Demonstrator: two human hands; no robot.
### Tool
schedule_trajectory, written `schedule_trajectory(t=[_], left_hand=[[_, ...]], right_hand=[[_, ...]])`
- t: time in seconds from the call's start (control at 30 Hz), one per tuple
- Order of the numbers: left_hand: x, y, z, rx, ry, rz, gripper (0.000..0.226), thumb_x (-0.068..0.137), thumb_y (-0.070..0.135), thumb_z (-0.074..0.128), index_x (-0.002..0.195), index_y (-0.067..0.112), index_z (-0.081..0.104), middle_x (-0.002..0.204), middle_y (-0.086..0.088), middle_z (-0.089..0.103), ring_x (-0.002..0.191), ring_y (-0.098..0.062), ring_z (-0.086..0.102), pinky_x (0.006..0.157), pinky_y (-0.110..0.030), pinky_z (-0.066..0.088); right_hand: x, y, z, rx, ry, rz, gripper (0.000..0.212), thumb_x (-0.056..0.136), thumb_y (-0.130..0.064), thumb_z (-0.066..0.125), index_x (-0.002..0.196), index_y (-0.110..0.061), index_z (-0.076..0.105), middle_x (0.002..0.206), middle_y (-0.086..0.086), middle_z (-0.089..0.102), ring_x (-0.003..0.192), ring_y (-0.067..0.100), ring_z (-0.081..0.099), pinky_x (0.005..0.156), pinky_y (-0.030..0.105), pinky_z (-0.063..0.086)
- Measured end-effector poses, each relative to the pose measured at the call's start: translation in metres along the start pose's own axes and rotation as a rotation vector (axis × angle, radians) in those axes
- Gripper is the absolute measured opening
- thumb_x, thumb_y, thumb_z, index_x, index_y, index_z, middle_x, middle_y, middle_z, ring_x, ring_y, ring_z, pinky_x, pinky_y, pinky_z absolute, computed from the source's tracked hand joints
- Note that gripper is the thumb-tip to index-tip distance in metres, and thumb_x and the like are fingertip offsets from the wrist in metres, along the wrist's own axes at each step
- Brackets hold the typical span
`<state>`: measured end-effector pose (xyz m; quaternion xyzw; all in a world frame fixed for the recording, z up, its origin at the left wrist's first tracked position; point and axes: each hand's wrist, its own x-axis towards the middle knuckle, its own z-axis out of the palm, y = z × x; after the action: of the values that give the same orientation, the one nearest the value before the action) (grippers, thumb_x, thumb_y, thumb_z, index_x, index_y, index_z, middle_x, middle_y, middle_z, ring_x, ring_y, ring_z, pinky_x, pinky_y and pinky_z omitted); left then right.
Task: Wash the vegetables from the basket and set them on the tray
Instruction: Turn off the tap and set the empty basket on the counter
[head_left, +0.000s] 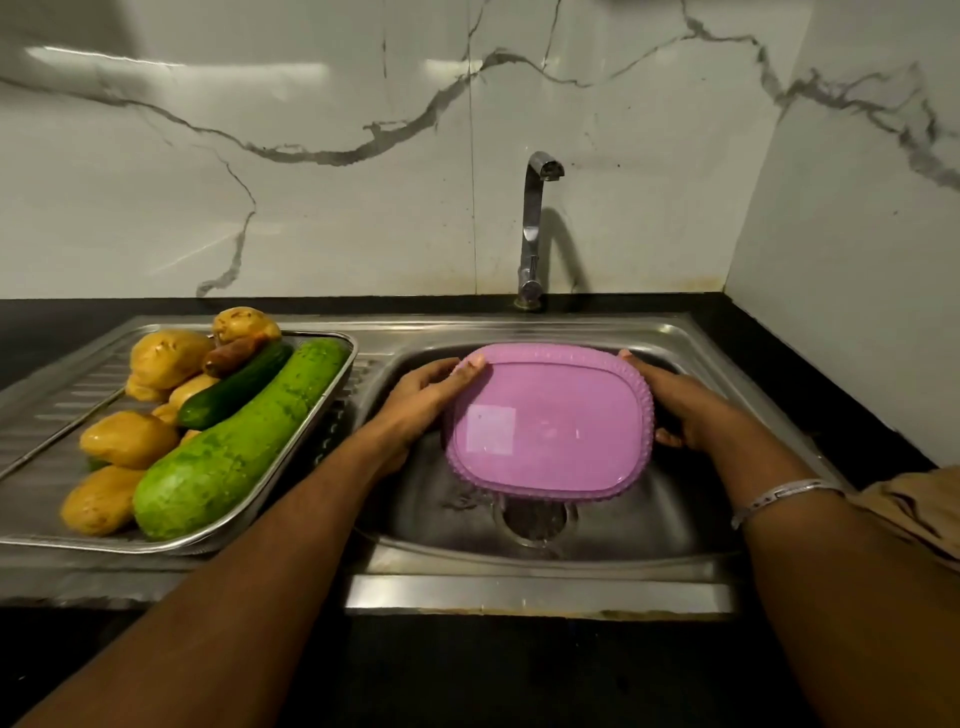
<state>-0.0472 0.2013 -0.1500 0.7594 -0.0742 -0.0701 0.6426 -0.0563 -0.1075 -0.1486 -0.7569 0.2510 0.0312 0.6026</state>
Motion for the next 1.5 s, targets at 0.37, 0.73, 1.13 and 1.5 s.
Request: schedule_trajectory(t=[0.37,0.73,1.13,1.5], left_hand=[[-0.007,0.008,0.001,0.024,0.125,0.046,0.082,0.073,0.052,0.083,0.143,0.025,0.052,0.128,0.000,0.063,0.114,-0.021,0.065,0.091,-0.043,0.060],[-0.005,0.115,-0.041,0.112,0.432,0.349,0.050,0.095,0.041,0.066,0.137,0.018,0.056,0.126,0.001,0.063,0.113,-0.021,0.061,0.095,-0.042,0.057],[0.048,0.143,-0.205,0.172,0.540,0.371,0.046,0.099,0.038,0.060,0.139,0.016,0.056,0.124,0.001,0.062,0.109,-0.021,0.061,0.076,-0.032,0.056],[0.123,0.075,-0.272,0.285,0.586,0.130,0.046,0.103,0.040,0.053,0.141,0.015,0.056,0.136,-0.013,0.059,0.111,-0.028,0.056,0.088,-0.041,0.052]], right_hand=[[-0.008,-0.011,-0.001,0.076,0.225,-0.202,0.048,0.079,-0.059,0.076,0.095,-0.013,0.075,0.079,0.009,0.075,0.062,0.023,0.064,0.058,0.036,0.058],[-0.080,-0.082,0.057,-0.078,0.296,-0.768,0.077,0.076,-0.076,0.069,0.130,-0.023,0.057,0.113,-0.008,0.062,0.100,0.020,0.066,0.084,0.042,0.061],[-0.045,-0.191,0.192,-0.037,-0.001,-0.697,0.089,0.065,-0.083,0.069,0.127,-0.025,0.044,0.123,-0.001,0.061,0.102,0.023,0.066,0.087,0.045,0.060],[0.021,-0.198,0.291,-0.155,-0.064,-0.507,0.103,0.054,-0.091,0.066,0.125,-0.018,0.049,0.119,0.003,0.064,0.093,0.027,0.070,0.066,0.042,0.065]])
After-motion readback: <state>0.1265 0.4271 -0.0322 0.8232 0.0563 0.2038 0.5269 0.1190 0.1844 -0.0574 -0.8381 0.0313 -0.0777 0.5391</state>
